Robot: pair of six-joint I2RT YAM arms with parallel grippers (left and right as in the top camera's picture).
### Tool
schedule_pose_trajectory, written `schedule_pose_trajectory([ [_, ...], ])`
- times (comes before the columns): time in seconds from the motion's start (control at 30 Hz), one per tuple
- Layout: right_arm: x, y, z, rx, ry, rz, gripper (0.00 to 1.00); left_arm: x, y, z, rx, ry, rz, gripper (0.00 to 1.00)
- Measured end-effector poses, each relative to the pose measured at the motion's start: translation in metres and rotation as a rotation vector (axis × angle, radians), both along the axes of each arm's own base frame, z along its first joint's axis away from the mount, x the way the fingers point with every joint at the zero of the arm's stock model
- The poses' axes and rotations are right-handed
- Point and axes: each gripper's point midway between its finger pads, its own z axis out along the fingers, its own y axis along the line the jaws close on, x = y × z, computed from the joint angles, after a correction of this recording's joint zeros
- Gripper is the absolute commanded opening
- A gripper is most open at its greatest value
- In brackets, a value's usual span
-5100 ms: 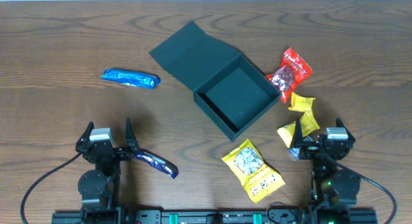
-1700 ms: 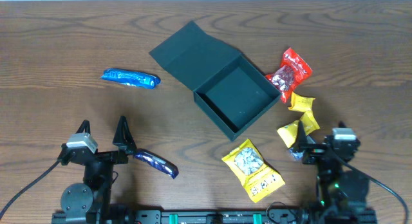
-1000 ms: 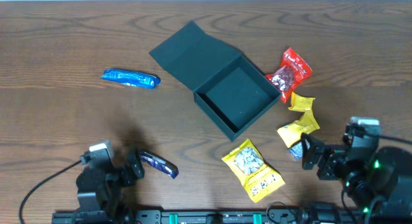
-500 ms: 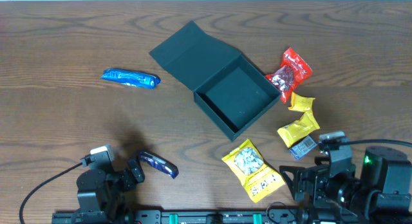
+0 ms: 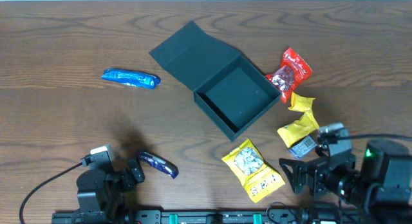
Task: Pack container
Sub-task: 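Move the right gripper down onto the large yellow HACKS bag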
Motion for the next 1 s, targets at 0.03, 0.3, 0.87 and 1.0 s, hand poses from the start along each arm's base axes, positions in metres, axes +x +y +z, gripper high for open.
schedule_pose_trajectory([
  [0.03, 0.004, -0.001, -0.005, -0.005, 0.035, -0.005, 0.99, 0.000, 0.000, 0.000, 0.000, 0.000, 0.000, 0.95],
  [0.3, 0.041, 0.022, -0.067, -0.171, 0.410, 0.059, 0.99, 0.000, 0.000, 0.000, 0.000, 0.000, 0.000, 0.95],
  [0.87, 0.052, 0.087, -0.126, -0.678, 0.327, 0.514, 0.99, -0.001, 0.000, 0.000, 0.000, 0.002, 0.000, 0.95],
  [1.0, 0.039, 0.089, -0.126, -0.694, 0.354, 0.476, 0.99, -0.001, 0.000, 0.000, 0.000, 0.002, 0.000, 0.95],
])
